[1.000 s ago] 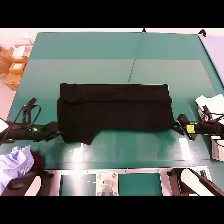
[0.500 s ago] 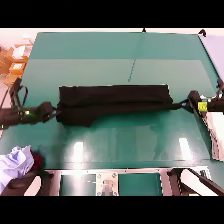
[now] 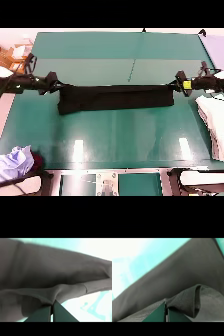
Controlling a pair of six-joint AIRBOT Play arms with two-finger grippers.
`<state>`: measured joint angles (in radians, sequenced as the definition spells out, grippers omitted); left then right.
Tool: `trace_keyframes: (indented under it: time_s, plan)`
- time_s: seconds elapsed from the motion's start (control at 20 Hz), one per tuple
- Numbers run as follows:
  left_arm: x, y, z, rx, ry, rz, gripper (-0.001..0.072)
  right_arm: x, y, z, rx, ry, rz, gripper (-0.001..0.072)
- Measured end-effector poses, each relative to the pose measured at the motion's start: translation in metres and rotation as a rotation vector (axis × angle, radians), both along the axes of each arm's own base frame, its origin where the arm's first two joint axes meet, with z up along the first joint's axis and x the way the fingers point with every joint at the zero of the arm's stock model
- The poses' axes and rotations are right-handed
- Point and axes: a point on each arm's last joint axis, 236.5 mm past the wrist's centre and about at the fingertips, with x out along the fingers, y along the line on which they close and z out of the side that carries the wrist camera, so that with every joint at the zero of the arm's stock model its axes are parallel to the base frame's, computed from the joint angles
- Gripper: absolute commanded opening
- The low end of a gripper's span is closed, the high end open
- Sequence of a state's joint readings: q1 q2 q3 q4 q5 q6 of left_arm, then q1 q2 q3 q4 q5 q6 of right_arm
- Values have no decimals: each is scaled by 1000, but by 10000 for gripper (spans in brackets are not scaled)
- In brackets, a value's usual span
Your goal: Fold the shirts.
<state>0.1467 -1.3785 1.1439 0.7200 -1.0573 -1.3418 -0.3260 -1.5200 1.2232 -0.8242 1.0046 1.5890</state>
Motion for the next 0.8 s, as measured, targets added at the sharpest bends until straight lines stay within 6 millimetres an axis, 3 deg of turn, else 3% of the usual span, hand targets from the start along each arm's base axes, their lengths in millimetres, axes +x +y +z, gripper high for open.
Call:
trace_keyframes:
  time_s: [0.05, 0.1, 0.15, 0.2, 0.25, 0.3, 0.4, 0.5, 0.65, 0.8]
  plan:
    - [11, -3, -12, -3, 10, -13, 31, 9, 1, -10, 7, 13, -2, 13]
    - [22, -7, -23, -2, 14, -21, 154, 18, 2, -20, 14, 24, -5, 19]
    - [32, -11, -36, 0, 19, -26, 416, 27, 4, -31, 25, 35, -11, 132]
    - [40, -14, -46, 5, 18, -27, 526, 36, 3, -40, 32, 41, -18, 307]
    - [50, -15, -52, 4, 6, -13, 521, 45, 1, -45, 35, 37, -26, 405]
    - [59, -14, -54, 10, -10, 0, 521, 54, -1, -46, 40, 28, -31, 435]
    - [77, -4, -48, 14, -48, 26, 521, 72, -18, -33, 25, -28, -30, 435]
    - [90, 11, -29, 8, -86, 36, 520, 79, -41, -13, 0, -81, -1, 450]
    - [92, 26, -3, -21, -95, 13, 520, 65, -76, -5, -21, -74, 45, 502]
    - [84, 27, 7, -42, -78, -26, 518, 40, -91, -21, -16, -11, 123, 502]
